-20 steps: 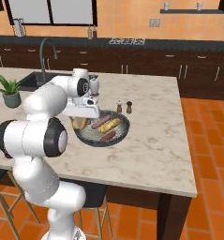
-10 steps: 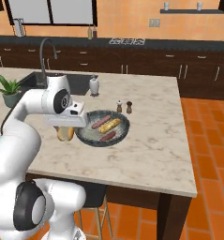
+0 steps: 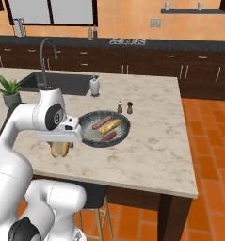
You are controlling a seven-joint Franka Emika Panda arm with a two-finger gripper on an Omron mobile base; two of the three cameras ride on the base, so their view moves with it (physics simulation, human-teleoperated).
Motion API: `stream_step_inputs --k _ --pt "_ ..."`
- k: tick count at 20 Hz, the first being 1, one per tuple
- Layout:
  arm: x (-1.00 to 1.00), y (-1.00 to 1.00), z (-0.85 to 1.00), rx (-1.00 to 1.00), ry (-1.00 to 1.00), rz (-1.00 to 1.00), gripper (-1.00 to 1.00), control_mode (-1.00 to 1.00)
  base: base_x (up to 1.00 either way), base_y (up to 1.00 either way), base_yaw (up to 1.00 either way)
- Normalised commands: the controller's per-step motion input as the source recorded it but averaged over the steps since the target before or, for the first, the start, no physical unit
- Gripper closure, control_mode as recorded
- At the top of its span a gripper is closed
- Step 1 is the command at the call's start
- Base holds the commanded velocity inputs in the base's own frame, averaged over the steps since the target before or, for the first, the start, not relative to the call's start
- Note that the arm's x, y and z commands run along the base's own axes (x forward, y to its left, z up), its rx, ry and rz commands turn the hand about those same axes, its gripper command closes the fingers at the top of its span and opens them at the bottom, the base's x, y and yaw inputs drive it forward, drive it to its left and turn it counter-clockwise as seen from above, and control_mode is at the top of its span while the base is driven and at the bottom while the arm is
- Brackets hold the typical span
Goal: Place one bun and one sausage from the bowl on each plate.
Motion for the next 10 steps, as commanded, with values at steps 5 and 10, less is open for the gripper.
stream_step_inputs --k 5,10 --pt "0.0 0.41 0.0 0.0 0.0 0.0 1.0 -1.0 0.0 0.0 0.0" --pt "0.0 0.0 0.0 0.0 0.0 0.0 1.0 1.0 0.0 1.0 0.0"
